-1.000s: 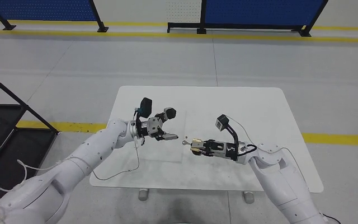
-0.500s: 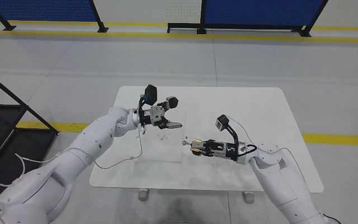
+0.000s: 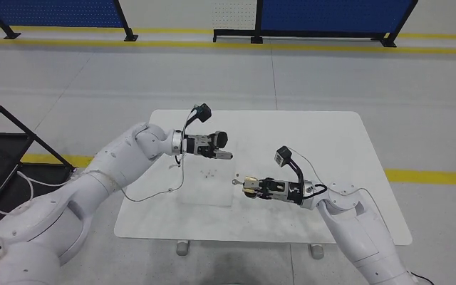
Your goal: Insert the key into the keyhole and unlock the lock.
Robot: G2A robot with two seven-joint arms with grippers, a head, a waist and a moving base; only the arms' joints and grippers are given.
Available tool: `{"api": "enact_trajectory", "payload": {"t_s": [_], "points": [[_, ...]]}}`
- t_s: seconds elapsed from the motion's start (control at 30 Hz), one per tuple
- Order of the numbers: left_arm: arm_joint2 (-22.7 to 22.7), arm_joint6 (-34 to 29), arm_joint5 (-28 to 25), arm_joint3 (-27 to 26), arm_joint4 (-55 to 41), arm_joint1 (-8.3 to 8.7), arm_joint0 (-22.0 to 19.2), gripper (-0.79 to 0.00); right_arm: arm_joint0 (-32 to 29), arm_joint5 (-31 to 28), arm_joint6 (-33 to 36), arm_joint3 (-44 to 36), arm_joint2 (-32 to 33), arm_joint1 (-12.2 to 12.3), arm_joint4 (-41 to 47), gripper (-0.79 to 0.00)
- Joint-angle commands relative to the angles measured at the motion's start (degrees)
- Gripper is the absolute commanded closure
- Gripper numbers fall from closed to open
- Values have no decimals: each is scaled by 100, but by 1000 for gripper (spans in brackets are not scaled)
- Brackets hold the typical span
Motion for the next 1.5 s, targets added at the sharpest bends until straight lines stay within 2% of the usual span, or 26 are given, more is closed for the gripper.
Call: {"api": "enact_trajectory", "payload": {"t_s": [0.0, 0.2, 0.37, 0.63, 0.83, 1.13, 1.2, 1.27, 1.37, 1.47], "points": [[58, -749, 40, 101, -1031, -1, 20, -785, 0, 0, 0, 0, 0, 0, 0, 0], [444, -867, 157, -96, -2171, 78, 184, -785, 0, 0, 0, 0, 0, 0, 0, 0], [674, -793, 84, -273, -2682, 204, 387, -785, 0, 0, 0, 0, 0, 0, 0, 0], [992, -710, 0, -581, -2863, 437, 600, -785, 0, 0, 0, 0, 0, 0, 0, 0], [992, -731, 20, -916, -3365, 587, 750, -785, 0, 0, 0, 0, 0, 0, 0, 0], [990, -707, 59, -936, -3378, 585, 773, -785, 0, 0, 0, 0, 0, 0, 0, 0], [922, -649, 406, -1114, -3658, 587, 902, -785, 0, 0, 0, 0, 0, 0, 0, 0], [828, -958, 655, -1222, -3932, 612, 943, -785, 0, 0, 0, 0, 0, 0, 0, 0], [659, -1669, 1104, -1280, -4410, 658, 957, -785, 0, 0, 0, 0, 0, 0, 0, 0], [508, -2365, 1765, -1161, -4667, 690, 908, -785, 0, 0, 0, 0, 0, 0, 0, 0]]}}
